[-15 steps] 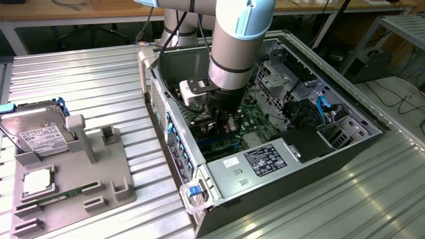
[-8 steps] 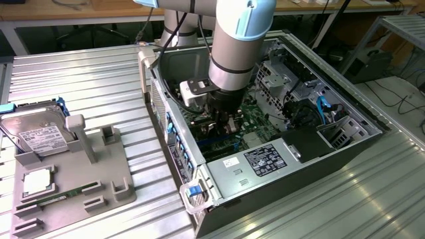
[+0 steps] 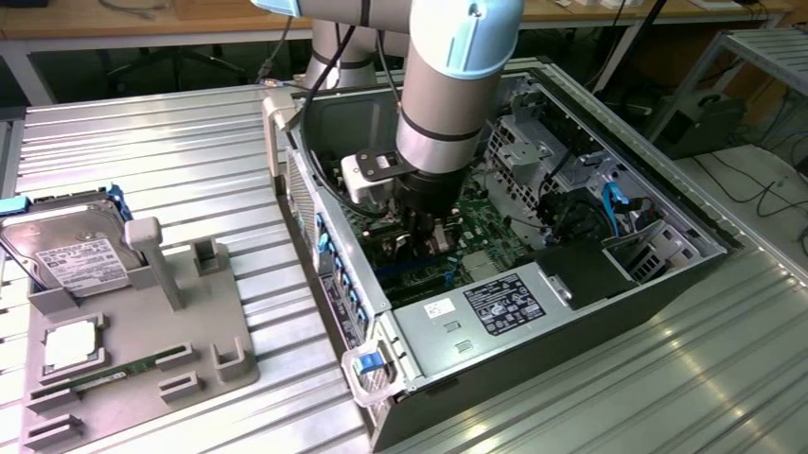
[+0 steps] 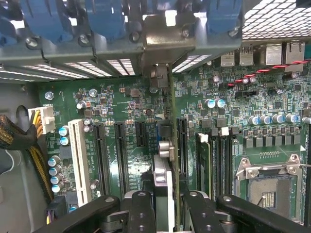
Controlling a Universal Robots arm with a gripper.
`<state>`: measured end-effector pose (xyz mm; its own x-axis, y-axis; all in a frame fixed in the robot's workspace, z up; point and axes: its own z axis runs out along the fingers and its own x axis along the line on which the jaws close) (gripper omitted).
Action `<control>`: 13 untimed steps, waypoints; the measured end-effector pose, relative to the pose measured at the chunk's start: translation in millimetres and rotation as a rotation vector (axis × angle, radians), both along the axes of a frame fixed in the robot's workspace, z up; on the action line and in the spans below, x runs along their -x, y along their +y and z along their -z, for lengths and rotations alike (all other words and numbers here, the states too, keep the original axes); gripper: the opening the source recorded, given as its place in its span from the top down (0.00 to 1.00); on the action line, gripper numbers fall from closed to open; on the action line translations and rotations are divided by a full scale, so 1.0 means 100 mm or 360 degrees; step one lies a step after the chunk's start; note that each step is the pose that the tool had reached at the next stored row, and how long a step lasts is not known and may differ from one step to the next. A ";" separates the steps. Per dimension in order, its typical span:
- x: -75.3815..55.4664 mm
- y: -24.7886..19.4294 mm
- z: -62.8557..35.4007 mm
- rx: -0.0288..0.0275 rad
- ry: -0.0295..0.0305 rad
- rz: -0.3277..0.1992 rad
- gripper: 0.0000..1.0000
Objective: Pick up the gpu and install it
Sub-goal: 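Insert the gpu into the slot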
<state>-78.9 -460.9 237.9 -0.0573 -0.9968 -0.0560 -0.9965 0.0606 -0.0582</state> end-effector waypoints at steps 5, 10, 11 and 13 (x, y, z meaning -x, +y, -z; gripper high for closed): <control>0.00 0.000 0.004 -0.00034 -0.00007 0.0000 0.72; 0.02 0.000 -0.004 -0.00087 -0.00007 0.0000 0.72; 0.02 0.000 -0.004 -0.00087 -0.00007 0.0000 0.72; 0.02 0.000 -0.005 -0.00085 -0.00006 0.0000 0.72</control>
<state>-80.9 -461.0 238.5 -0.0573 -0.9965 -0.0613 -0.9964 0.0609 -0.0583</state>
